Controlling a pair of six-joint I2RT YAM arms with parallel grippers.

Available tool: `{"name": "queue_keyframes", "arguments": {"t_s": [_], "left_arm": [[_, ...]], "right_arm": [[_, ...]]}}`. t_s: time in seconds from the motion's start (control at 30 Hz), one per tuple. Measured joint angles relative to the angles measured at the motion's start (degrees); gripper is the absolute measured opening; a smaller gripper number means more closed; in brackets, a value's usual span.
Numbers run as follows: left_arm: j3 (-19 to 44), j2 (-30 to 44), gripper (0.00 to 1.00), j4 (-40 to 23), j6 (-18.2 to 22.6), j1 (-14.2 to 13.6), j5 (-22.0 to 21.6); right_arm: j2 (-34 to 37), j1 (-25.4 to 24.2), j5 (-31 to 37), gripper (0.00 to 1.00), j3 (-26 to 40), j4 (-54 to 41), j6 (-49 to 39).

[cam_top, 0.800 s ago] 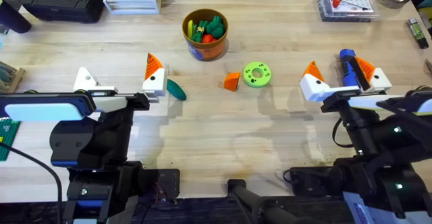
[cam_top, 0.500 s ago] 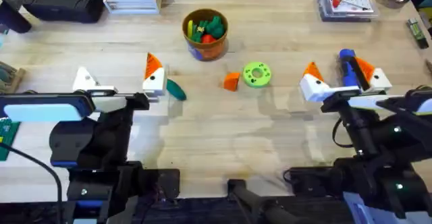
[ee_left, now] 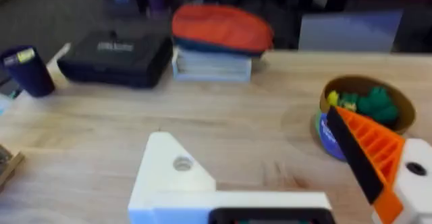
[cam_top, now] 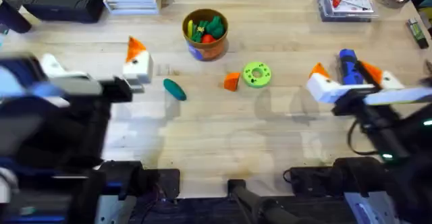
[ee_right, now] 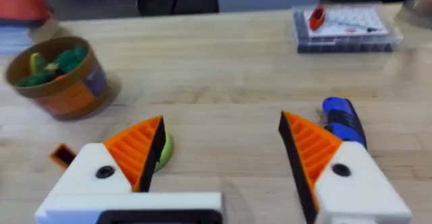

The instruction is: Pick up the gripper from the table and insert it into the empty holder that is missing its gripper. Then pick up a screw, insert it into the mounting hole, and use the screwdriver to tighten it. Finally, clean up the table by picking up the vegetable and placing it into the bucket.

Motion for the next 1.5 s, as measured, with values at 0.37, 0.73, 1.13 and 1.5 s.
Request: {"name": "queue_keyframes", "arguments": {"t_s": [0.37, 0.73, 1.13, 1.5], "left_arm": [[24.35, 29.89, 0.985, -20.84, -0.22, 0.00, 5.76], [24.45, 44.25, 0.985, -25.34, -4.55, 0.00, 20.09], [24.45, 53.89, 0.192, -28.28, -9.11, 0.00, 23.75], [24.45, 46.14, 0.979, -21.32, -3.42, -3.35, 29.38]], "right_arm": [[24.48, 0.00, -3.59, 0.994, 32.63, -31.20, 1.30], [30.19, 0.00, -3.83, 0.993, 33.72, -34.07, -0.12], [30.20, 0.00, -3.83, 0.994, 33.72, -34.07, -0.30], [30.19, 0.00, -3.83, 0.994, 33.72, -34.07, -0.30]]}}
